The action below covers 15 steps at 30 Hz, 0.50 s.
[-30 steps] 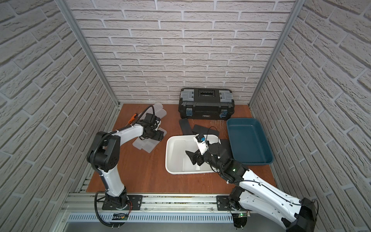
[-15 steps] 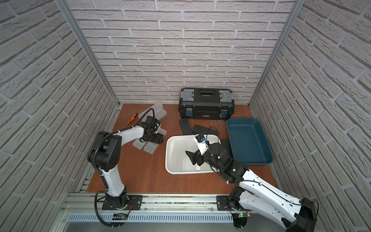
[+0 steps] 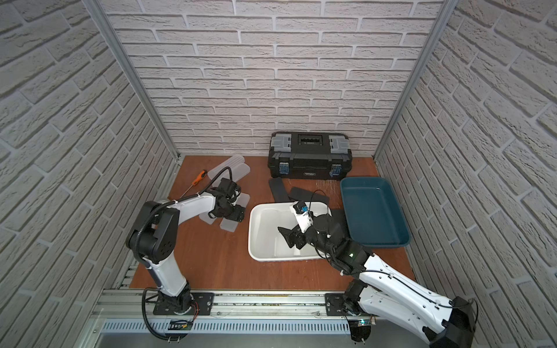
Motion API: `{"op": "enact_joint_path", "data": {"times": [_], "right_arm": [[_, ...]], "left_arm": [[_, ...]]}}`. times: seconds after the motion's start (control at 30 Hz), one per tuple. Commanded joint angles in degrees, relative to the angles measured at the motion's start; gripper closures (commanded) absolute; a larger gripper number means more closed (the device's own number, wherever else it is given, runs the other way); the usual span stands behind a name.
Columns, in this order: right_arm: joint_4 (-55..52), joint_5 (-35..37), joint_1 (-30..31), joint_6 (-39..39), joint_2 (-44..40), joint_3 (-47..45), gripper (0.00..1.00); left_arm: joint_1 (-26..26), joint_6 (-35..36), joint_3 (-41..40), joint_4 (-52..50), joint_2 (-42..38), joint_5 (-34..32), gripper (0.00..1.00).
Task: Place the pencil cases by color into the storage box
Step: Move the pencil case to the center of the board.
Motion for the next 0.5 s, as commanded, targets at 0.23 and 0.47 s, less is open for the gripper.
{"op": "enact_joint_path", "data": {"times": [0.23,0.47], "right_arm": [[3.14,-0.93,0.38,-0.25,0.19,-0.52,0.16],[3.07,-0.6,0.36,-0.1,0.44,-0.48,0.16]], "left_arm": [[-1.59,-4.26,-3.82,-2.4,-3.66,-1.68,0.16],[-2.29,-6.1,-4.51,-3.41,-3.88,-2.75,0.24]]}}
